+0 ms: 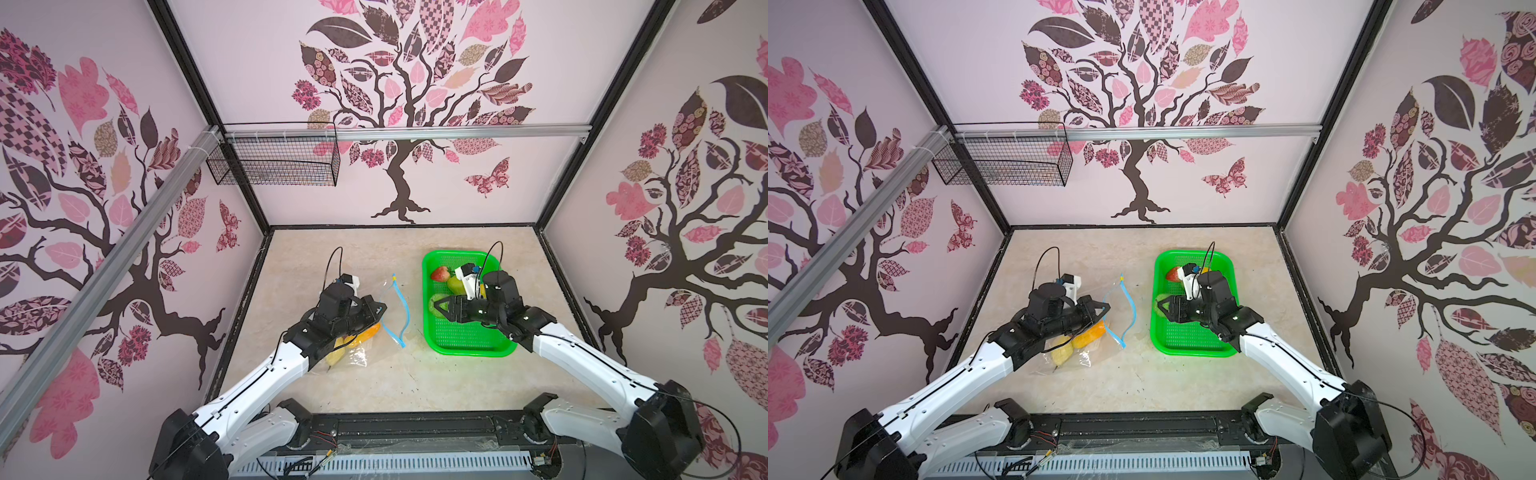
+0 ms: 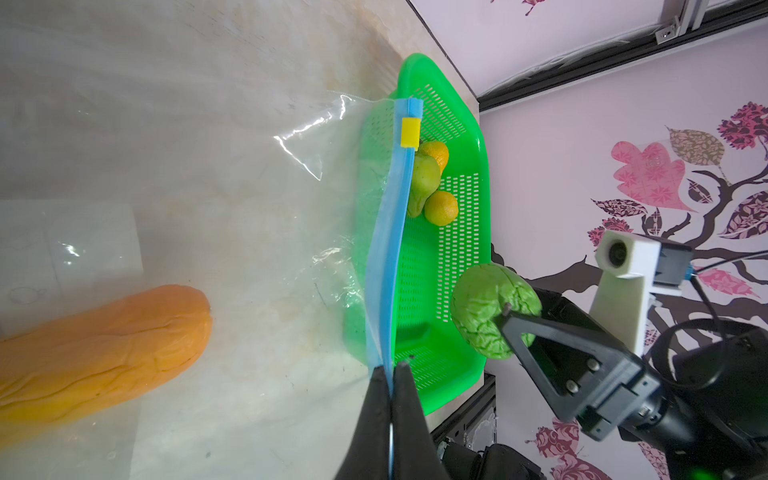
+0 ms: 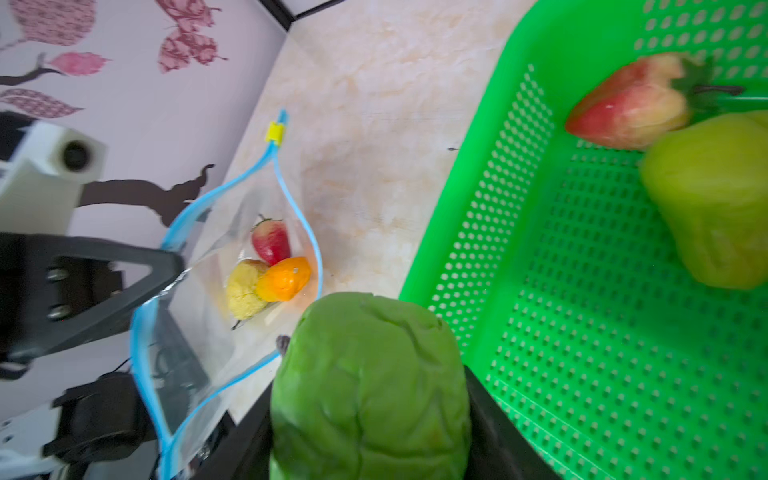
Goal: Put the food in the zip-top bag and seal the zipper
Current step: 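Carry the green cabbage-like fruit into the bag mouth and release it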
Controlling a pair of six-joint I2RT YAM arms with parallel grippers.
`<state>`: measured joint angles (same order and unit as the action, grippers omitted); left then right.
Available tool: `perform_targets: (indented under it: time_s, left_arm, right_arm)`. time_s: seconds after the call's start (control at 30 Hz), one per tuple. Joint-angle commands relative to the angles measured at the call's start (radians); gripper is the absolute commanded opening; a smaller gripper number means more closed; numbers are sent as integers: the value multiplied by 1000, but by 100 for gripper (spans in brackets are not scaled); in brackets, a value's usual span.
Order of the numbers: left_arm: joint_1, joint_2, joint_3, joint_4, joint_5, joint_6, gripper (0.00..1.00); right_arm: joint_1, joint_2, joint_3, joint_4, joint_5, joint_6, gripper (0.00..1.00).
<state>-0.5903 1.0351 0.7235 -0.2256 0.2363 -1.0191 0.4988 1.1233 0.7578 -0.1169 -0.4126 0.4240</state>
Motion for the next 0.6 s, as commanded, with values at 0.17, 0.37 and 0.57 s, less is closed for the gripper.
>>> perform_targets:
  time_s: [0.17,0.37,0.57]
  left_arm:
    - [-18,12,10,12,26,43,0]
    - [-58,30,47,6,24,55,0]
    - [-96,51,76,5,14,53,0]
  right_arm:
    - [129,28,53,60,-65,-14,57]
    - [178,110,61,165,-62,31,56]
    - [214,180,66,196,-39,36,55]
